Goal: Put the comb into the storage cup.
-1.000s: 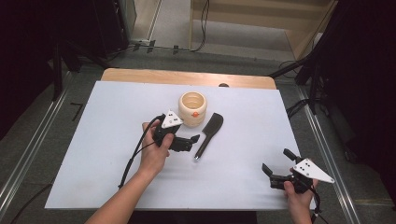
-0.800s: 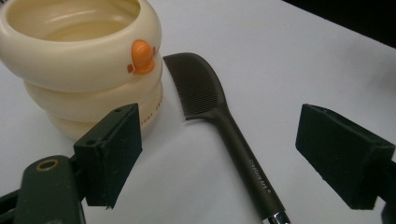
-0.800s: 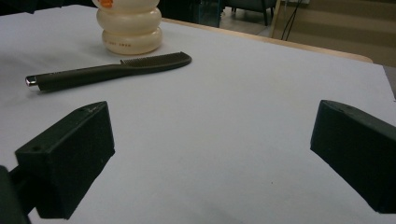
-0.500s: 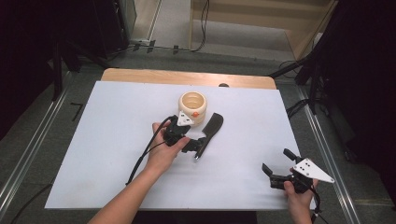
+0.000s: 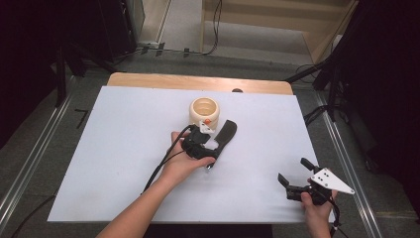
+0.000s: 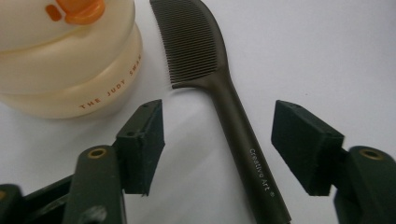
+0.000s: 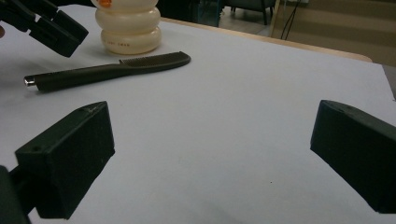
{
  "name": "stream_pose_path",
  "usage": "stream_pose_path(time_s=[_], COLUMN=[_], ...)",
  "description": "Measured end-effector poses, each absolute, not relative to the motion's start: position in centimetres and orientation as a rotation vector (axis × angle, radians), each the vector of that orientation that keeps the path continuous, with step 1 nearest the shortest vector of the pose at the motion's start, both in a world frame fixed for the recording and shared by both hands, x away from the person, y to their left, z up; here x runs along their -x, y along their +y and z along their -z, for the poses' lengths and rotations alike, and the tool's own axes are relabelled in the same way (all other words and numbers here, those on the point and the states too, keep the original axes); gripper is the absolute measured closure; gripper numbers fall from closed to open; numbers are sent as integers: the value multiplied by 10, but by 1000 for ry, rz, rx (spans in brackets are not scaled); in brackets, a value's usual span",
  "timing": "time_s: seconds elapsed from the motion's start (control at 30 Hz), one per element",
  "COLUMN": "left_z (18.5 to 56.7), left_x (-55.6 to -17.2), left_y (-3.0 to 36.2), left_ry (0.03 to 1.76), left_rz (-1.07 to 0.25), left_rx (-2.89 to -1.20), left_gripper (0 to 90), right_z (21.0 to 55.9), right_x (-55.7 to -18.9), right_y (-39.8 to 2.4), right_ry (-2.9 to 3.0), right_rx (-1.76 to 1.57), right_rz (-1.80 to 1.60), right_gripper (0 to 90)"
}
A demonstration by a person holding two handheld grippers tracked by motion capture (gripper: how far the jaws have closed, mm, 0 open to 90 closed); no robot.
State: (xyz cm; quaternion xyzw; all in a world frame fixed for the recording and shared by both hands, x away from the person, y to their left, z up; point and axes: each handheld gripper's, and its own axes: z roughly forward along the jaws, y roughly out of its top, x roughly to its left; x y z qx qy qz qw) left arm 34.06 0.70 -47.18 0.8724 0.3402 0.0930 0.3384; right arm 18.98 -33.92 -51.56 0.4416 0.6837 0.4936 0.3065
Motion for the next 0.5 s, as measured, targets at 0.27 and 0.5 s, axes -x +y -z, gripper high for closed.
stream_pose_path(time_s=[0.27, 0.5], left_z=[477, 482], left_x=[-339, -340], left_y=[-2, -5], left_ry=[871, 887], left_rz=[-214, -192], left_rx=[-2332, -2366], left_gripper=[472, 523], right_z=[516, 516], right_x=[-190, -190], right_y=[-339, -339], right_ry=[1805, 1801], right_rx=[-1171, -1173], right_rz=[-1304, -1303], right_gripper=[0, 0])
